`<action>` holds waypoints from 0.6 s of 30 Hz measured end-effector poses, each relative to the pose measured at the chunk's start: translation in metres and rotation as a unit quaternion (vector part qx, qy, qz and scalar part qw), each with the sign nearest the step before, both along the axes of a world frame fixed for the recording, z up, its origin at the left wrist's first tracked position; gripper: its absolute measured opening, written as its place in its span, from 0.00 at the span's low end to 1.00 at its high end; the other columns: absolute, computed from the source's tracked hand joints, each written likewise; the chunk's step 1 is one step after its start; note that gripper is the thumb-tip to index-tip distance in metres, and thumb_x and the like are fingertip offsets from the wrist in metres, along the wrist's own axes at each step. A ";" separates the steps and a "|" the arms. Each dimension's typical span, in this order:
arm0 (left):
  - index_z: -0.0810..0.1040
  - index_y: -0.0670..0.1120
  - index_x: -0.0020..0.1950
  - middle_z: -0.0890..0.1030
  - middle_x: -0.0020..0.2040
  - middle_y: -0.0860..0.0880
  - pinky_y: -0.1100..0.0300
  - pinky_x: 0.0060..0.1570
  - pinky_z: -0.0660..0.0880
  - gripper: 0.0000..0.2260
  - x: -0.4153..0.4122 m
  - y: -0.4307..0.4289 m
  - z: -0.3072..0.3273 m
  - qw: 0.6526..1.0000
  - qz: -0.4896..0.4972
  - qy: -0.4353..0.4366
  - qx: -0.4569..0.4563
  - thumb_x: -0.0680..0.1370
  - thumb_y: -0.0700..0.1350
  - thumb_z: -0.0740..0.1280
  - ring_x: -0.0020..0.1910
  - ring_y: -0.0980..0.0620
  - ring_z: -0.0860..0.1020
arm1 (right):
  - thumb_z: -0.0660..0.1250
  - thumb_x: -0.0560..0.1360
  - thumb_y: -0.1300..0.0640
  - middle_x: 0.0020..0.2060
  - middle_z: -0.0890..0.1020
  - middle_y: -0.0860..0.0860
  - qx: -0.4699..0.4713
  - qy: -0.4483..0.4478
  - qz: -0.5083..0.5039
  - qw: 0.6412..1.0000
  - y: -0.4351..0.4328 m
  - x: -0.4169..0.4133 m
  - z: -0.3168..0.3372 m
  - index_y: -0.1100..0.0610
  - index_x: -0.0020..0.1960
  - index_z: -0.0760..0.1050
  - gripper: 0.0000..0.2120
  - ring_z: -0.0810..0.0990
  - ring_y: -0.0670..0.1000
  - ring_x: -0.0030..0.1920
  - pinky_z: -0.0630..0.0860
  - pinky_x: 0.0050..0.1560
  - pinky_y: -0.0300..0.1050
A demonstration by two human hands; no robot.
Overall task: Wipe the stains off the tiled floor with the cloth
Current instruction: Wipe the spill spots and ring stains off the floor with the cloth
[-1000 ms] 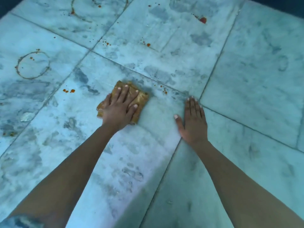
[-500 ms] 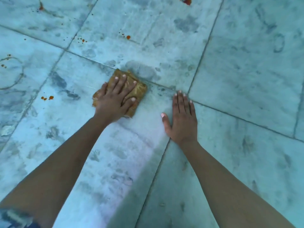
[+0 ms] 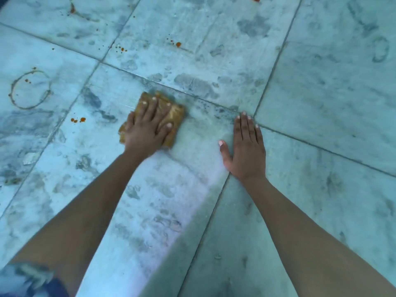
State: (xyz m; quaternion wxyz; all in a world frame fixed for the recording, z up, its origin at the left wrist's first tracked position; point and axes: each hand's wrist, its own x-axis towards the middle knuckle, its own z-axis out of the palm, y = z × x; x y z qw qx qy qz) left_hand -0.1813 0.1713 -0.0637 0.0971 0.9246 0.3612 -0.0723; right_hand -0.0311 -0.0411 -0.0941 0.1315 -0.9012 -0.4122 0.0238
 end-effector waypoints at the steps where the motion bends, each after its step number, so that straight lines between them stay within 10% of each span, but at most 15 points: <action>1: 0.48 0.61 0.76 0.46 0.79 0.52 0.44 0.73 0.45 0.25 0.015 0.014 0.002 0.999 0.037 -0.002 -0.010 0.79 0.62 0.48 0.77 0.49 0.45 | 0.50 0.78 0.42 0.75 0.59 0.59 -0.003 0.001 0.001 1.000 -0.001 0.001 0.000 0.64 0.75 0.55 0.34 0.56 0.57 0.75 0.51 0.74 0.51; 11: 0.49 0.65 0.75 0.47 0.78 0.55 0.41 0.72 0.45 0.27 -0.016 -0.049 0.000 0.993 -0.111 -0.027 -0.020 0.75 0.67 0.45 0.77 0.51 0.45 | 0.41 0.74 0.38 0.76 0.55 0.57 -0.014 0.024 -0.004 1.000 0.005 0.001 0.006 0.62 0.76 0.51 0.38 0.51 0.55 0.76 0.43 0.74 0.48; 18: 0.54 0.61 0.75 0.47 0.78 0.54 0.41 0.72 0.43 0.23 -0.043 0.027 0.006 0.981 0.180 -0.037 -0.056 0.81 0.59 0.52 0.77 0.50 0.44 | 0.37 0.74 0.41 0.76 0.53 0.57 -0.018 0.031 0.085 0.996 0.059 -0.049 0.007 0.62 0.76 0.49 0.37 0.50 0.54 0.76 0.41 0.74 0.46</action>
